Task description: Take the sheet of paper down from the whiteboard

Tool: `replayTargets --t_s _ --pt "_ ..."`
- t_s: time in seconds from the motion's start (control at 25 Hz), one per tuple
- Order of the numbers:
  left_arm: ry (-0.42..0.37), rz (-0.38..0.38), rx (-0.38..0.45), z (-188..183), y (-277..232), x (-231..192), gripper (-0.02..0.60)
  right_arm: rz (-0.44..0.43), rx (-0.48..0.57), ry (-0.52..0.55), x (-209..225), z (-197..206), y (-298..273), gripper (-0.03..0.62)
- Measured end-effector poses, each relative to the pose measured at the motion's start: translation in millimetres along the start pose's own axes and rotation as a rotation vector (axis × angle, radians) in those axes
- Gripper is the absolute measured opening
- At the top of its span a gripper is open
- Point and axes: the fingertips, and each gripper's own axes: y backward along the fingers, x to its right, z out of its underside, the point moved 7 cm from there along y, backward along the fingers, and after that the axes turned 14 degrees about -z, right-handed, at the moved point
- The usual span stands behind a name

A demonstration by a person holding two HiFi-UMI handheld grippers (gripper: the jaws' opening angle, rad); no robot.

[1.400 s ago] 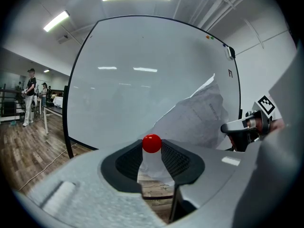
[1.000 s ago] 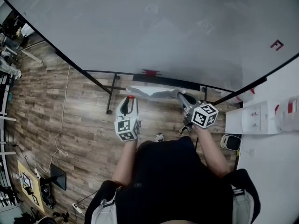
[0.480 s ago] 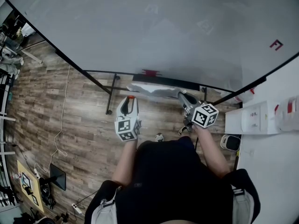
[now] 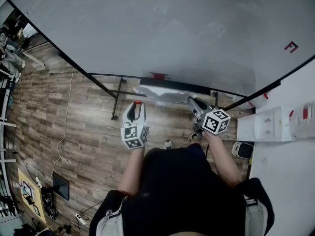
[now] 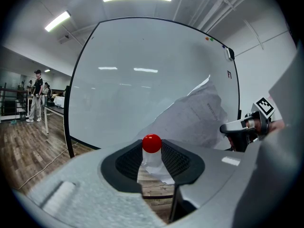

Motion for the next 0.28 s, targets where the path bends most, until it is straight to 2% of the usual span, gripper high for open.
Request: replayTargets --t_s 0.28 --pt "0.006 0.001 -0.002 0.5 4.8 -2.4 0.132 -0.006 0.018 -0.016 -4.5 1.5 1.3 0.006"
